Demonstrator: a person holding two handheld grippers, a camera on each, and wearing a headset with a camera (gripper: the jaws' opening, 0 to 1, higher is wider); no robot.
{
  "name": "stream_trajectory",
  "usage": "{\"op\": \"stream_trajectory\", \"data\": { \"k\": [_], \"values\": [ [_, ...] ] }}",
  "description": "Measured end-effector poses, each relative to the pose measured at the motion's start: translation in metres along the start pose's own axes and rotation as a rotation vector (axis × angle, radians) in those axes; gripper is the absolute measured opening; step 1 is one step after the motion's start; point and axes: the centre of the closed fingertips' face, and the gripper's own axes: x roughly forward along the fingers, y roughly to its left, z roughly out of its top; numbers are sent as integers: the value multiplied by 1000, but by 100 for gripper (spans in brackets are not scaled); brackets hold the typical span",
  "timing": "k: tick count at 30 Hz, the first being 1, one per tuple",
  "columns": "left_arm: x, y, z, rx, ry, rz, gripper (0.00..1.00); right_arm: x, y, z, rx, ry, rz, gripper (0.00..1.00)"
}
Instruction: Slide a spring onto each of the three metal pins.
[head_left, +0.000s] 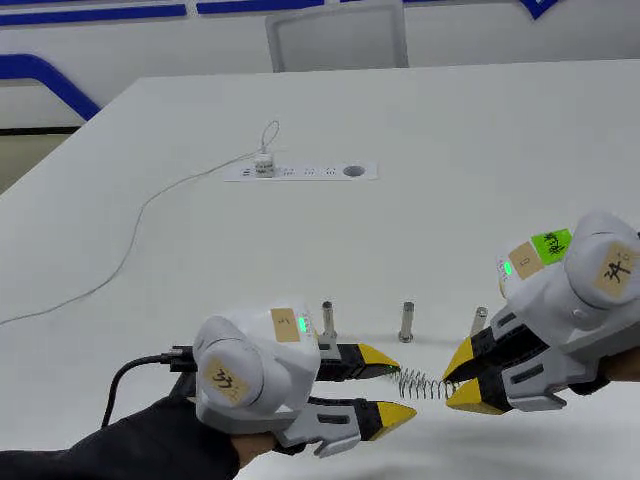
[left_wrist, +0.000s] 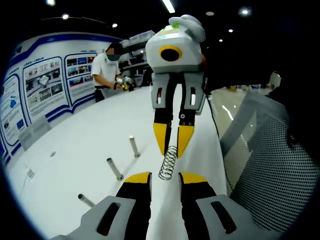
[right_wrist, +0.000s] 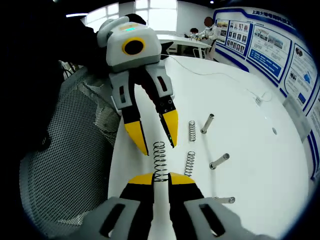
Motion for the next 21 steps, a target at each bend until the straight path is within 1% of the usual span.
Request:
{"op": "stream_trajectory", "data": {
  "k": [5, 8, 13, 17, 19, 21],
  "values": [
    [1, -6, -1, 17, -1, -24, 15, 2, 3, 0, -27, 14, 7, 11],
    [2, -7, -1, 26, 3, -25, 13, 2, 4, -2, -40, 23, 11, 11],
    [3, -10, -1, 30, 1, -37, 12, 2, 6, -3, -47, 27, 13, 11],
    [3, -11, 1, 34, -9, -43, 11, 3, 7, -7, -27, 16, 22, 12],
    [3, -12, 2, 35, -14, -45, 11, 5, 8, -9, -16, 17, 25, 16],
    [3, -14, 4, 32, -21, -48, 11, 7, 8, -12, -15, 25, 25, 16]
  ]
}}
